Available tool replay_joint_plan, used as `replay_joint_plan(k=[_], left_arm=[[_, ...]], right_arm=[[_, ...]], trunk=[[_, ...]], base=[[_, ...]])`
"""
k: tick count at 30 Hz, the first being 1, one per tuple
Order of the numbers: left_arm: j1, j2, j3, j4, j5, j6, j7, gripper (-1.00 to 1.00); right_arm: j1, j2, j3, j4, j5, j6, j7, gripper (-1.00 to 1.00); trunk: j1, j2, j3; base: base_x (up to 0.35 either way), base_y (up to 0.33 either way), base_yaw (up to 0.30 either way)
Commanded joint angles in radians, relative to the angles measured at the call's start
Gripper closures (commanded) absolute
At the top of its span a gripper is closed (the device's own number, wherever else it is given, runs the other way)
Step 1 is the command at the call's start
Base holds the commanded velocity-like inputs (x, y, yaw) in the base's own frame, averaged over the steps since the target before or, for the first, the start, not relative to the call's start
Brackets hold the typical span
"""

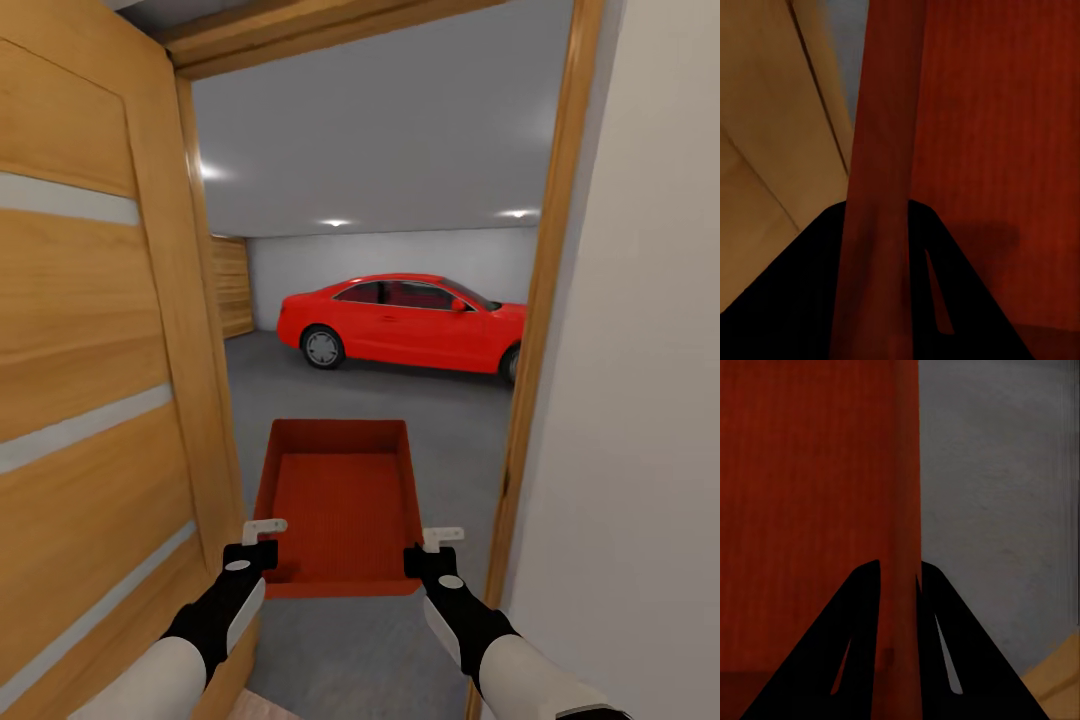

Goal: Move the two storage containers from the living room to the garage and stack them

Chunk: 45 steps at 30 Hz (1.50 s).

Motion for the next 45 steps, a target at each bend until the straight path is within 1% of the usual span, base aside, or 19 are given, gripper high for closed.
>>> replay_joint_plan(k=[1, 10, 30, 34, 41, 45], left_arm=[[-0.001, 0.018, 0.040, -0.022, 0.003, 0.007, 0.012, 1.00], [-0.001, 0.018, 0.046, -0.018, 0.003, 0.008, 0.012, 1.00], [-0.001, 0.016, 0.045, -0.022, 0.003, 0.007, 0.011, 1.00], [-0.001, 0.016, 0.045, -0.025, 0.003, 0.005, 0.012, 1.00], [-0.001, 0.016, 0.045, -0.027, 0.003, 0.005, 0.012, 1.00], [-0.001, 0.016, 0.045, -0.028, 0.003, 0.005, 0.012, 1.00]], right_arm=[[-0.001, 0.000, -0.008, 0.003, -0.003, -0.003, -0.008, 1.00], [-0.001, 0.000, -0.008, 0.003, -0.003, -0.003, -0.008, 1.00], [-0.001, 0.000, -0.008, 0.003, -0.003, -0.003, -0.008, 1.00], [-0.001, 0.000, -0.008, 0.003, -0.003, -0.003, -0.008, 1.00], [-0.001, 0.000, -0.008, 0.003, -0.003, -0.003, -0.008, 1.00], [-0.001, 0.000, -0.008, 0.003, -0.003, -0.003, -0.008, 1.00]], trunk=[[0.001, -0.001, -0.002], [0.001, -0.001, -0.002], [0.001, -0.001, -0.002], [0.001, -0.001, -0.002], [0.001, -0.001, -0.002], [0.001, -0.001, -0.002]], base=[[0.244, 0.239, -0.245], [0.215, 0.286, -0.245], [0.178, 0.316, -0.245], [0.129, 0.137, -0.245], [0.019, 0.019, -0.236], [0.001, 0.001, -0.068]])
